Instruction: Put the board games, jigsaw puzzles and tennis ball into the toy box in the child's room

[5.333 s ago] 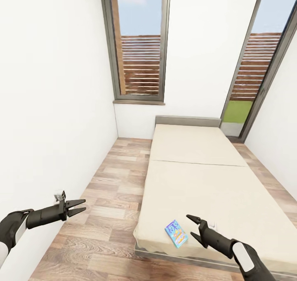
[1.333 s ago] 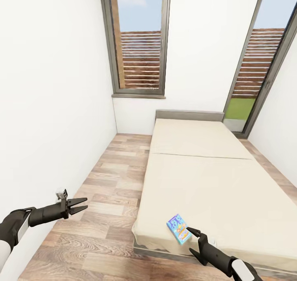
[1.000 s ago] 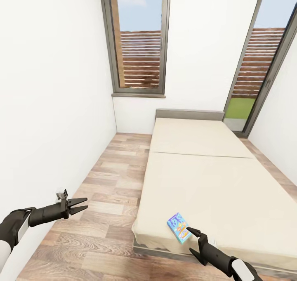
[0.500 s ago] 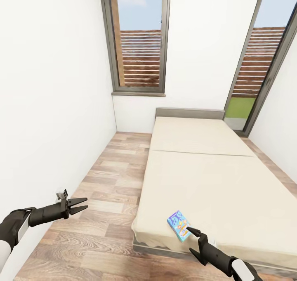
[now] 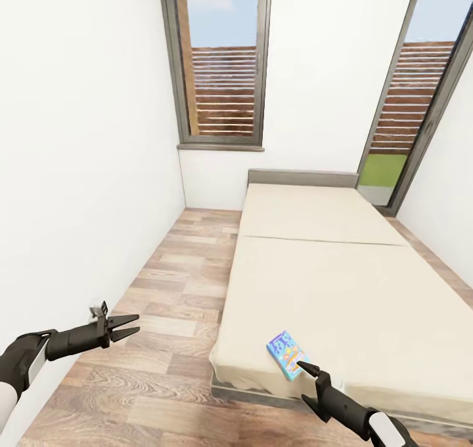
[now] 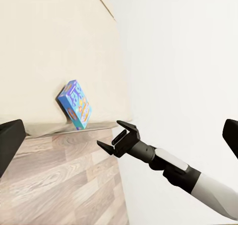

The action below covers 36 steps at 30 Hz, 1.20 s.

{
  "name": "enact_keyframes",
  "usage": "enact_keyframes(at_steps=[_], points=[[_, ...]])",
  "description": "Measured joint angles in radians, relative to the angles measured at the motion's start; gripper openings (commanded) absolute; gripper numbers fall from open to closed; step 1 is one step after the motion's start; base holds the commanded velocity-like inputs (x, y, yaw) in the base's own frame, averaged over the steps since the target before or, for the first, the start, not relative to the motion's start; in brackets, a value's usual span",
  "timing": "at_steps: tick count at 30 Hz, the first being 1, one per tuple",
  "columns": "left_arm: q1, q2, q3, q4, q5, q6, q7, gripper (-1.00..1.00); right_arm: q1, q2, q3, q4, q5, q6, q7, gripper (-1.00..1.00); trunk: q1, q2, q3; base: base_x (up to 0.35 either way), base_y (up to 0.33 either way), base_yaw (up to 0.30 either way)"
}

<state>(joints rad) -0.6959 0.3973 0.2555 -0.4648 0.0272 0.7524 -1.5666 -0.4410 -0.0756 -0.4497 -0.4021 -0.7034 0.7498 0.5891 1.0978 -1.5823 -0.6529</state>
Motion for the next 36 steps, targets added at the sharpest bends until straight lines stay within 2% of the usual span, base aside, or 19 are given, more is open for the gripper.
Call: enact_keyframes(at_steps=[36], points=[[0.0,0.0,-0.001,0.0,0.0,-0.004,0.0,1.0,0.0,0.0,0.0,0.0,0.001,0.0,0.002,1.0,0.138,-0.252,-0.113,0.0,0.0,0.0]])
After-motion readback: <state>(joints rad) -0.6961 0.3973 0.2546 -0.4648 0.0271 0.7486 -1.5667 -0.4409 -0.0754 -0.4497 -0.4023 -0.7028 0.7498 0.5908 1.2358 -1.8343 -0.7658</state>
